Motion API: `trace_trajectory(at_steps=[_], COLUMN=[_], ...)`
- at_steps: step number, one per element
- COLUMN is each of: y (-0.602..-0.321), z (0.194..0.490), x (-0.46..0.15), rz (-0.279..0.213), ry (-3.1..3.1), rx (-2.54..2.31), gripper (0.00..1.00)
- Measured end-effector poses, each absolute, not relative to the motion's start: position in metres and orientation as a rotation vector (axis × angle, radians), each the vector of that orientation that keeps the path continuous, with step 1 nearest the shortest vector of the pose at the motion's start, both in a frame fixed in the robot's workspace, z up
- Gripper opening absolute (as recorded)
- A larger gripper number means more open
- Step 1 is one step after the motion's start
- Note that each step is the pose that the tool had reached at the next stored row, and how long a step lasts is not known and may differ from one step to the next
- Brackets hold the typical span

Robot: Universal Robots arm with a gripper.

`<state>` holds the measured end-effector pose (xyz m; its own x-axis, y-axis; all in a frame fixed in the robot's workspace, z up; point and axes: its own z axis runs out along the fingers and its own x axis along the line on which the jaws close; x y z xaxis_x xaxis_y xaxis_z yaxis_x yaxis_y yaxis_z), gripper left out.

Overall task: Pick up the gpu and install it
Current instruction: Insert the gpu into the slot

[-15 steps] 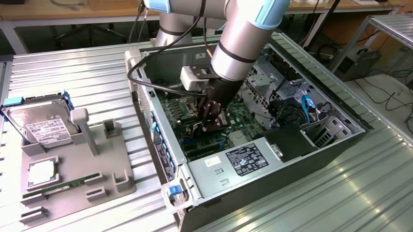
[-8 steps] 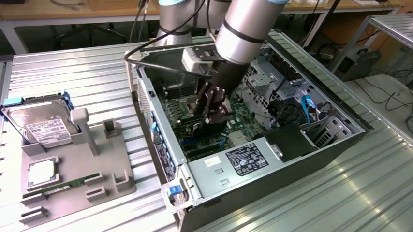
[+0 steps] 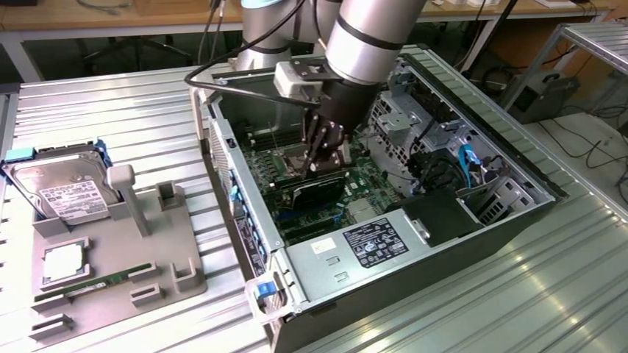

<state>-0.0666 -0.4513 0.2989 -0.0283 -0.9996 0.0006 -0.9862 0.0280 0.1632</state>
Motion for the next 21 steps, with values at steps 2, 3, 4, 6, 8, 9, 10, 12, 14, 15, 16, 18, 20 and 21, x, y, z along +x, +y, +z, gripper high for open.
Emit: trace_trajectory(at_steps=[2, 3, 4, 6, 8, 9, 10, 12, 14, 15, 16, 18, 20, 21], y=[-0.451, -0.450, -0.449, -0.445, -0.441, -0.440, -0.439, -0.438, -0.438, -0.437, -0.435, -0.434, -0.433, -0.433], z=[0.298, 0.297, 0.295, 0.291, 0.288, 0.287, 0.286, 0.285, 0.284, 0.283, 0.282, 0.280, 0.279, 0.278], x=[-0.070, -0.072, -0.076, -0.082, -0.083, -0.084, -0.084, -0.085, -0.086, -0.087, -0.087, -0.087, -0.087, -0.087], rz=[-0.166, -0.162, -0.158, -0.152, -0.145, -0.139, -0.127, -0.111, -0.101, -0.096, -0.092, -0.084, -0.074, -0.071], ry=[-2.172, -2.174, -2.176, -2.179, -2.181, -2.182, -2.182, -2.181, -2.179, -2.180, -2.180, -2.181, -2.181, -2.180], rx=[2.112, 2.113, 2.115, 2.118, 2.121, 2.121, 2.121, 2.118, 2.116, 2.116, 2.116, 2.118, 2.117, 2.116], gripper=[0.11, 0.11, 0.11, 0.11, 0.11, 0.11, 0.11, 0.11, 0.11, 0.11, 0.11, 0.11, 0.11, 0.11])
